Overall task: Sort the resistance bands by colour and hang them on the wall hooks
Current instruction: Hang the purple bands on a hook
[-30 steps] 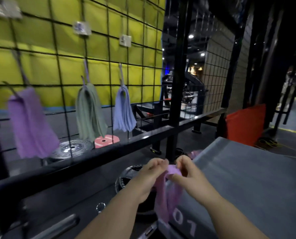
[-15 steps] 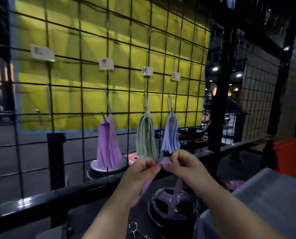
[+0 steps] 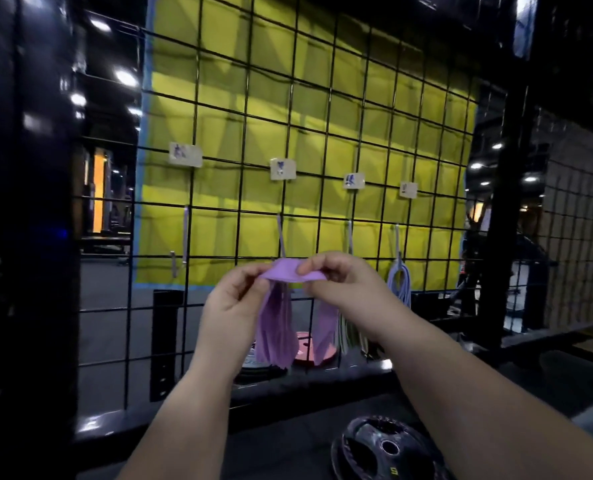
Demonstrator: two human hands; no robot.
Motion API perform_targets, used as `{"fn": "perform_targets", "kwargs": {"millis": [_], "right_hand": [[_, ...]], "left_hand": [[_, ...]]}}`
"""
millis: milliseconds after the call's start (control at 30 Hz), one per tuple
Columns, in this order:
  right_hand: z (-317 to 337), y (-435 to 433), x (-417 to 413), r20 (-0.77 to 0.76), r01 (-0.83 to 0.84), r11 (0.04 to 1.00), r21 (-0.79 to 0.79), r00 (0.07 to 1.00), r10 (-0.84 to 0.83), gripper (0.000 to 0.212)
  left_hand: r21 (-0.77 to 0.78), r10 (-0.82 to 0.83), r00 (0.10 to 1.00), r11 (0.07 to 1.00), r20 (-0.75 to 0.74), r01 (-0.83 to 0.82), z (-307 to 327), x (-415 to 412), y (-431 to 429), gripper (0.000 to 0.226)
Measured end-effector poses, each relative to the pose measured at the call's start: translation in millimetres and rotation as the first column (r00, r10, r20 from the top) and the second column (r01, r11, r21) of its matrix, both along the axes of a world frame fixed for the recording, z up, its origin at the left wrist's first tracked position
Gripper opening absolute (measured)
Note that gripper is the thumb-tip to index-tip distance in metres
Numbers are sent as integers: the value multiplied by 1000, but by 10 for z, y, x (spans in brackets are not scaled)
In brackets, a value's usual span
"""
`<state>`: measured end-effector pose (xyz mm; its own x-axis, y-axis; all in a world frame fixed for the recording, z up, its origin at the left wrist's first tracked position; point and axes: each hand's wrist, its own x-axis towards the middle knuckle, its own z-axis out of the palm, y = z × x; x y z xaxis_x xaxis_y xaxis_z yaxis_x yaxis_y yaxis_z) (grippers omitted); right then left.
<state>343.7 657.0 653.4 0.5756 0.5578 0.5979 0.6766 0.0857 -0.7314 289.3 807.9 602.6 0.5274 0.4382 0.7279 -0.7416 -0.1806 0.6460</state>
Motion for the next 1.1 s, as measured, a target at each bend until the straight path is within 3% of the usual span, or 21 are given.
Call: {"fn": "perform_targets", "kwargs": {"millis": [100, 267, 400, 533, 733, 1100], "right_hand": [[137, 155, 58, 32, 45, 999, 17, 998, -45, 25], [252, 354, 192, 24, 115, 993, 25, 993, -116, 21], [182, 454, 322, -34, 161, 987, 24, 986, -161, 19], [29, 469, 447, -76, 159, 987, 21, 985, -157, 12], [-147, 445, 530, -107, 105, 995, 0, 989, -104, 4], [-273, 367, 524, 10, 171, 983, -61, 985, -171, 13]], "left_hand": [[-25, 99, 995, 995, 25, -99, 122, 83, 57, 24], [-21, 344, 937, 938, -56, -346, 230, 285, 104, 30], [100, 517, 852, 855, -84, -509, 179, 343, 78, 16], [240, 646, 763, 746, -36, -621, 67, 386, 76, 20], [286, 588, 802, 790, -105, -542, -29, 418, 57, 24], [366, 514, 831, 830, -213, -420, -243, 486, 70, 48]]}}
